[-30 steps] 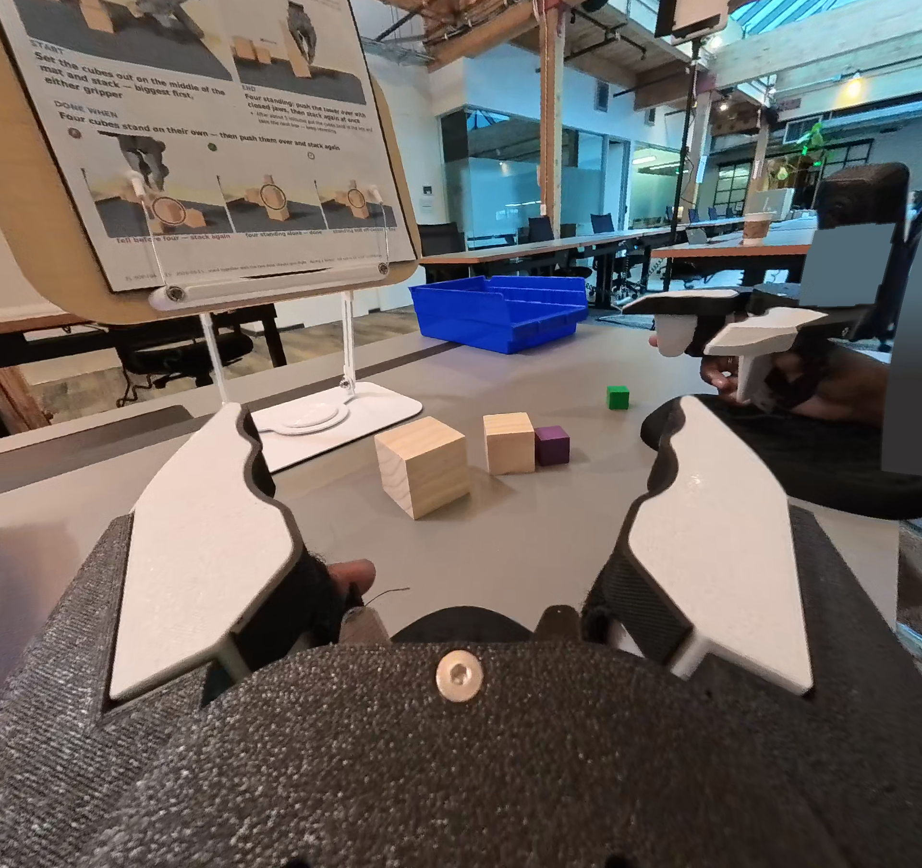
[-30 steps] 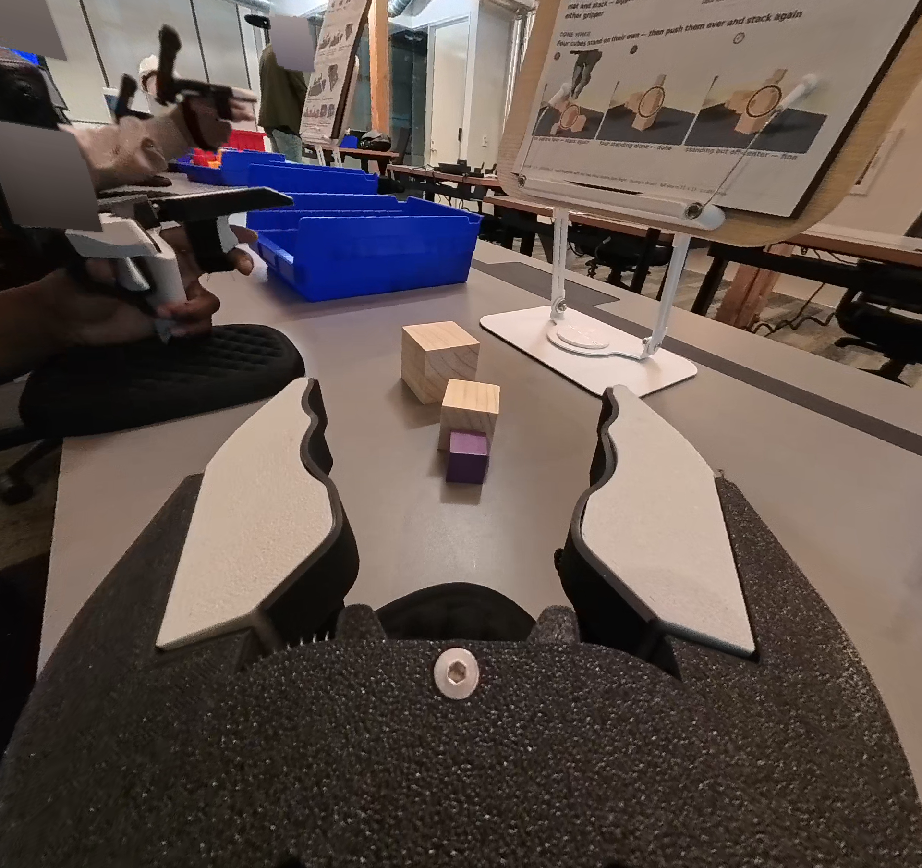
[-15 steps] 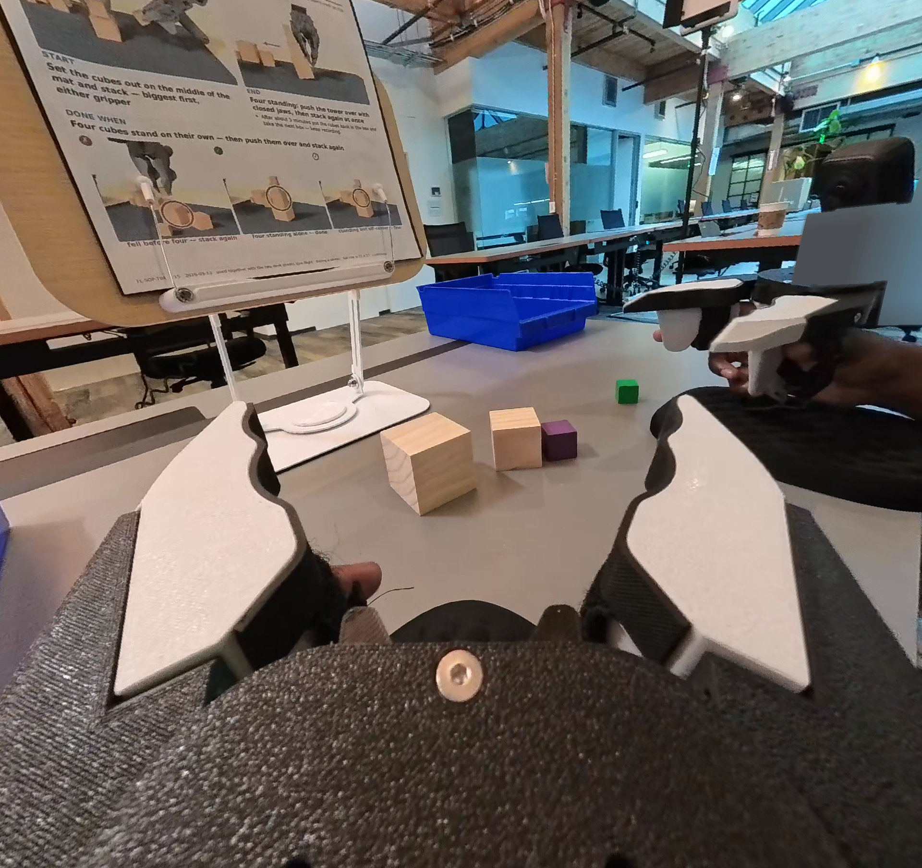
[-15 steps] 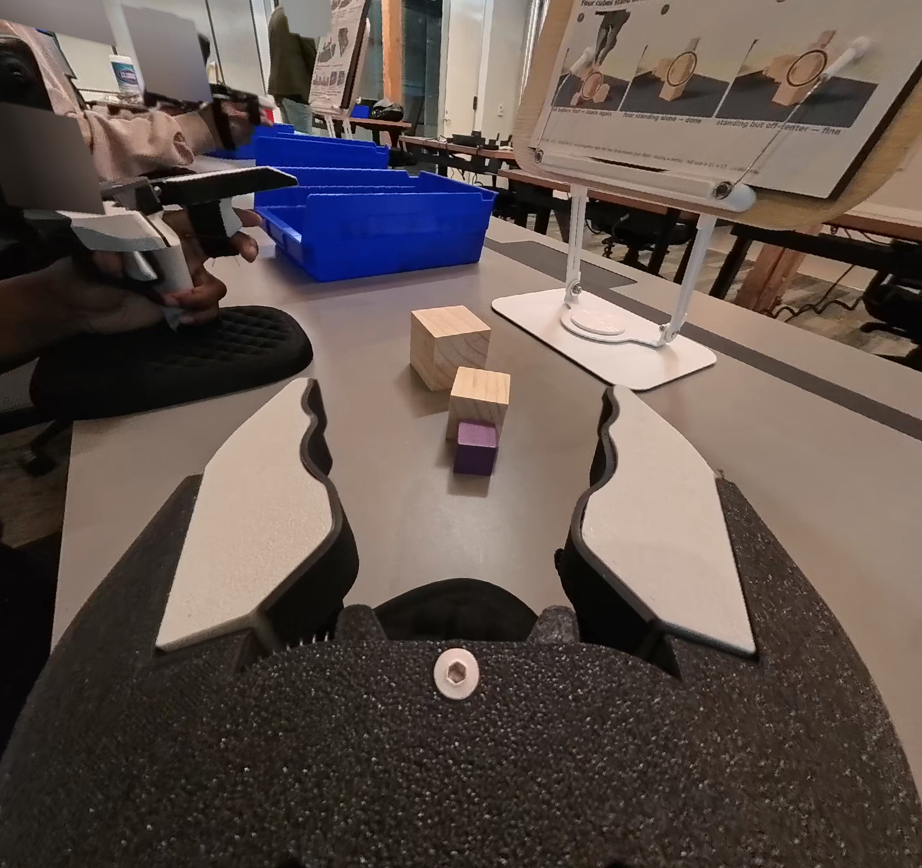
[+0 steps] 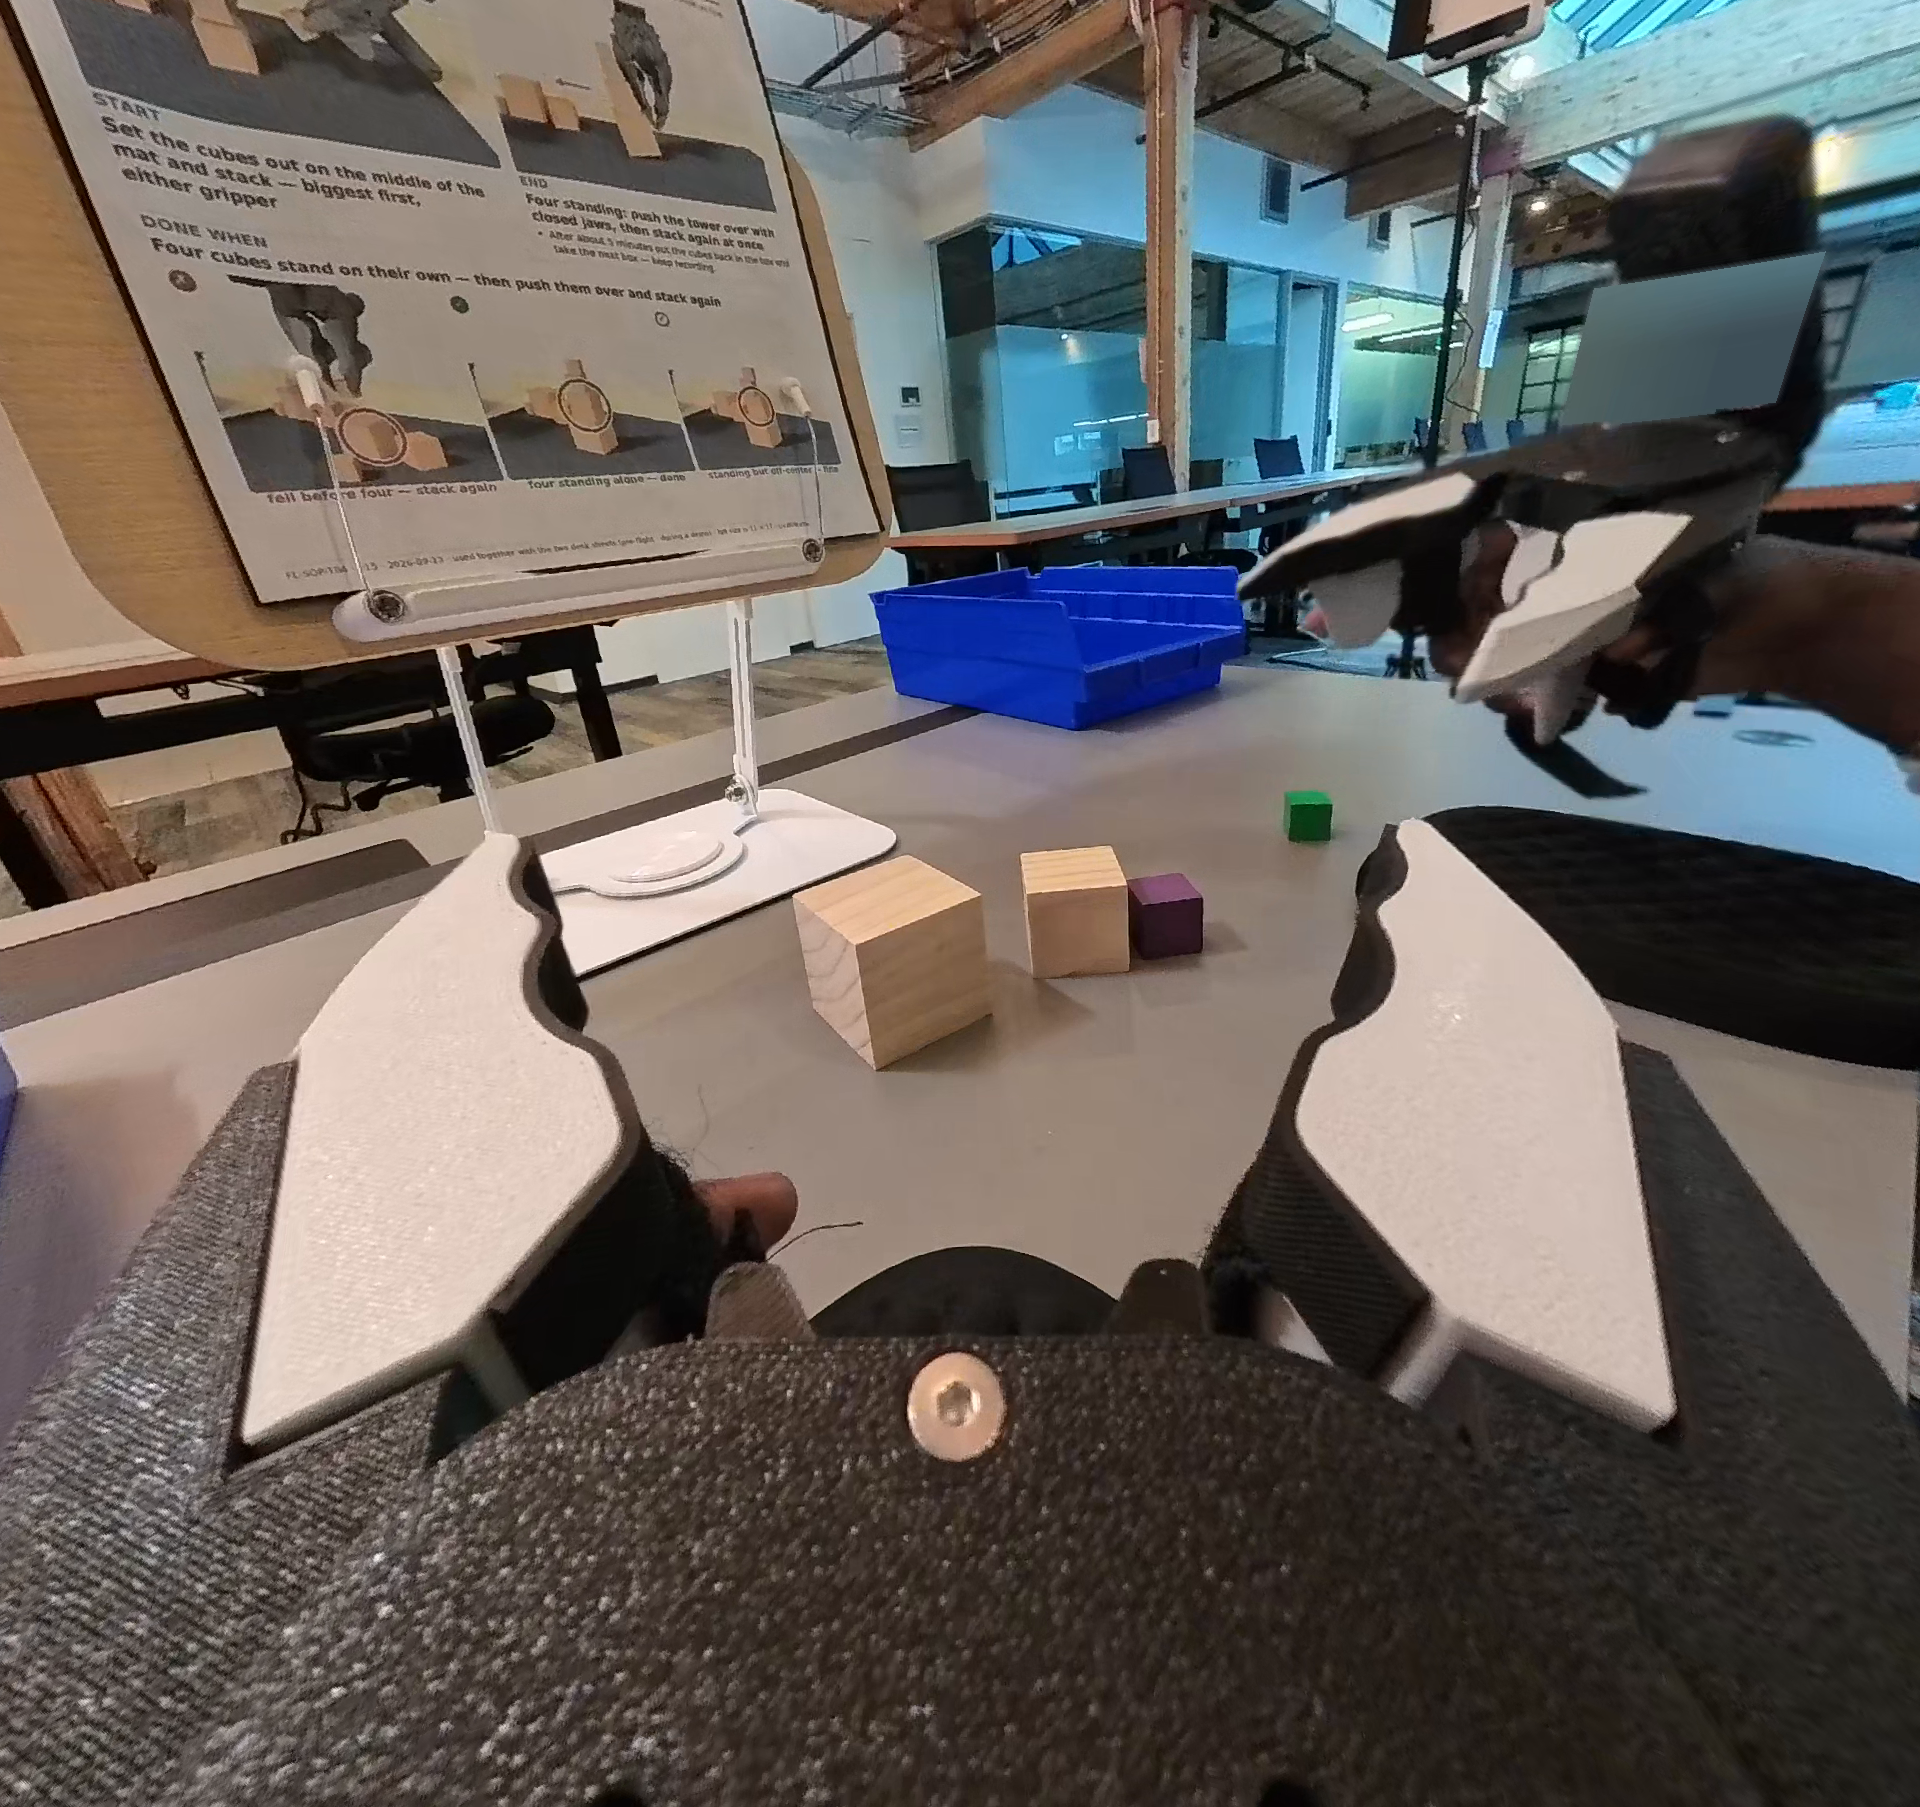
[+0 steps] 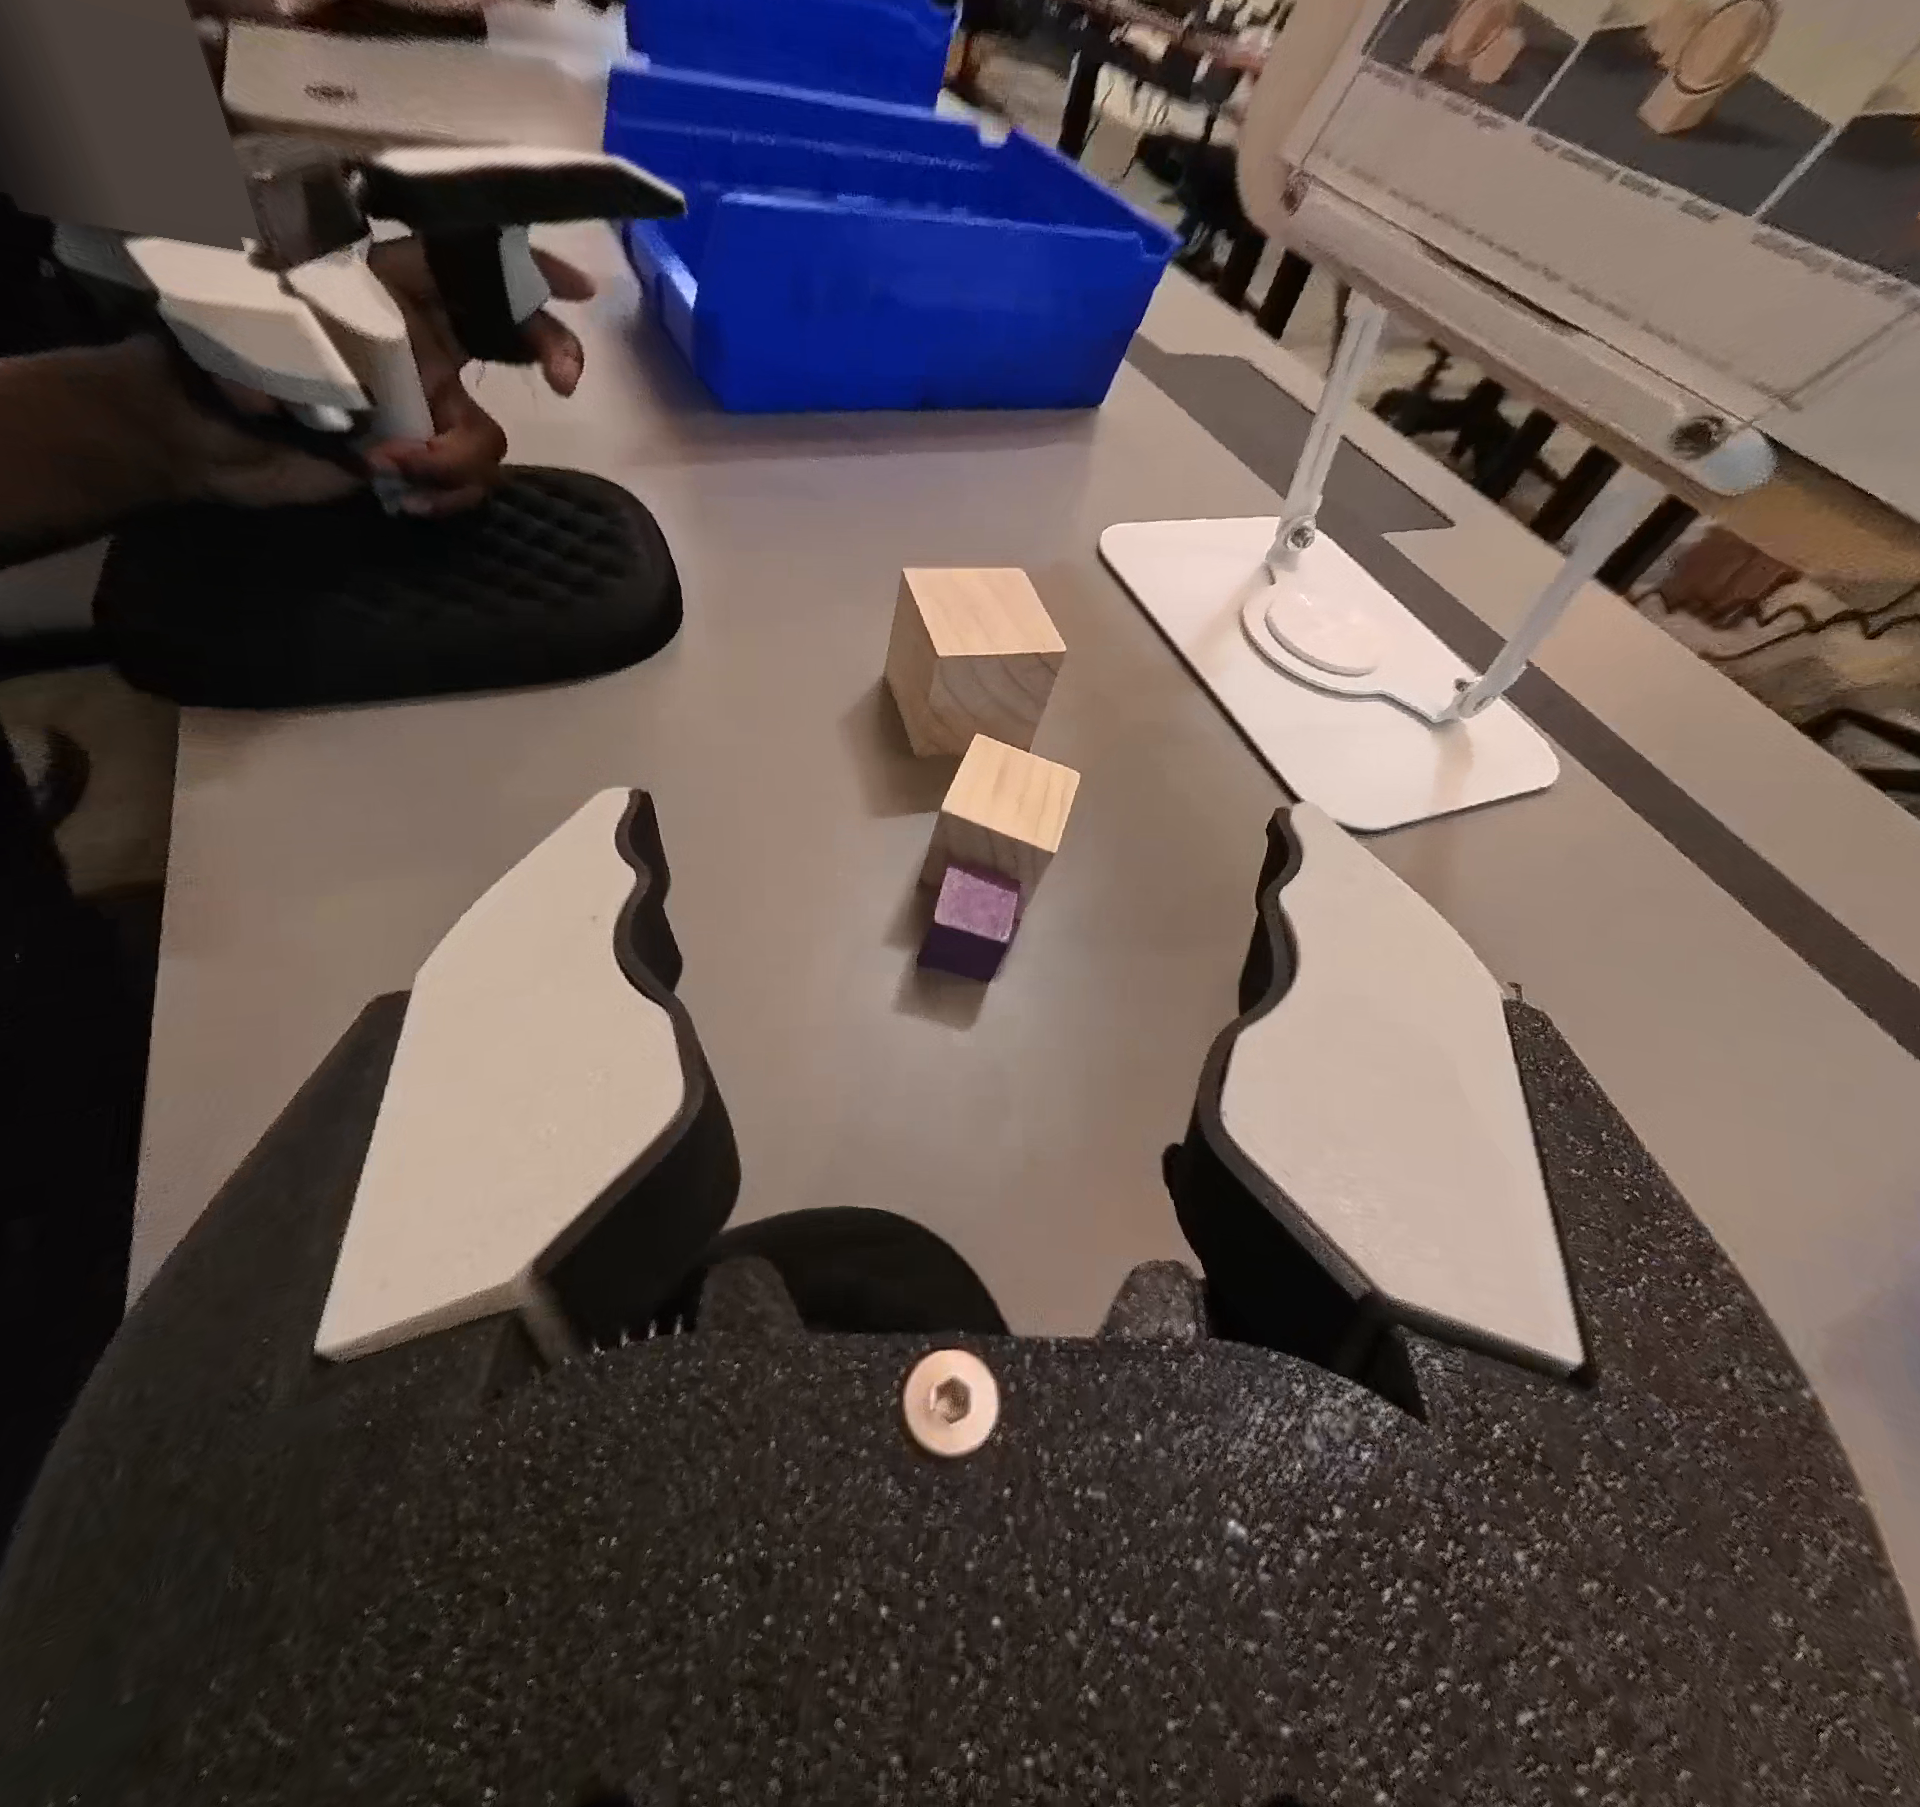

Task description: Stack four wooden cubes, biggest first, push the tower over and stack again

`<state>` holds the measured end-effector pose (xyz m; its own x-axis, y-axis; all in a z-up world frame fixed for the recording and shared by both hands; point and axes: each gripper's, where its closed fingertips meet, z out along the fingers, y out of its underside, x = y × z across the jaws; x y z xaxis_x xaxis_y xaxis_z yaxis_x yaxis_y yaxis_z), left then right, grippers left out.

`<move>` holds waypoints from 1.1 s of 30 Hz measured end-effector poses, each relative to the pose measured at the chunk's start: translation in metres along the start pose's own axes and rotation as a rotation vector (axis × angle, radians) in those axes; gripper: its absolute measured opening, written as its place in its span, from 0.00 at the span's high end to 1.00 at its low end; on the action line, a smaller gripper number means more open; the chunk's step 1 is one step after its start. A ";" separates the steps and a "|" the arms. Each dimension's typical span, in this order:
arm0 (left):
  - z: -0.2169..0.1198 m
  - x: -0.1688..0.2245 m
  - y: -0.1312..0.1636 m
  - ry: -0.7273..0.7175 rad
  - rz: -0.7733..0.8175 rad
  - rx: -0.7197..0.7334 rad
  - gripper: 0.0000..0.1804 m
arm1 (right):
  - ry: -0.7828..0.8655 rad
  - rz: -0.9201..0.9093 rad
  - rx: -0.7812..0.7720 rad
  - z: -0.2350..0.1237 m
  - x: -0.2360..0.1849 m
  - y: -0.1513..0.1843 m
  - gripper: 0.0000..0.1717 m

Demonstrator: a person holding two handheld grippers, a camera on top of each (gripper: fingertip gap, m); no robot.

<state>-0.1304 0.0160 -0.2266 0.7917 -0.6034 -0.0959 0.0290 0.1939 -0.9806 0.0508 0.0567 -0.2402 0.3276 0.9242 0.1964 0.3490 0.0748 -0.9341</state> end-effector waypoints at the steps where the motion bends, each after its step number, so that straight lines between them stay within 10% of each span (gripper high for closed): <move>1: 0.000 0.000 0.000 0.000 0.000 0.000 0.22 | -0.014 -0.012 -0.027 0.002 0.002 -0.002 0.38; 33: -0.001 -0.003 -0.001 0.008 -0.038 0.011 0.23 | -0.354 -0.068 -0.621 0.174 0.001 0.019 0.47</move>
<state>-0.1333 0.0165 -0.2259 0.7851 -0.6165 -0.0605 0.0653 0.1795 -0.9816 -0.0949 0.1236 -0.3093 0.0200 0.9989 0.0415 0.8280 0.0067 -0.5608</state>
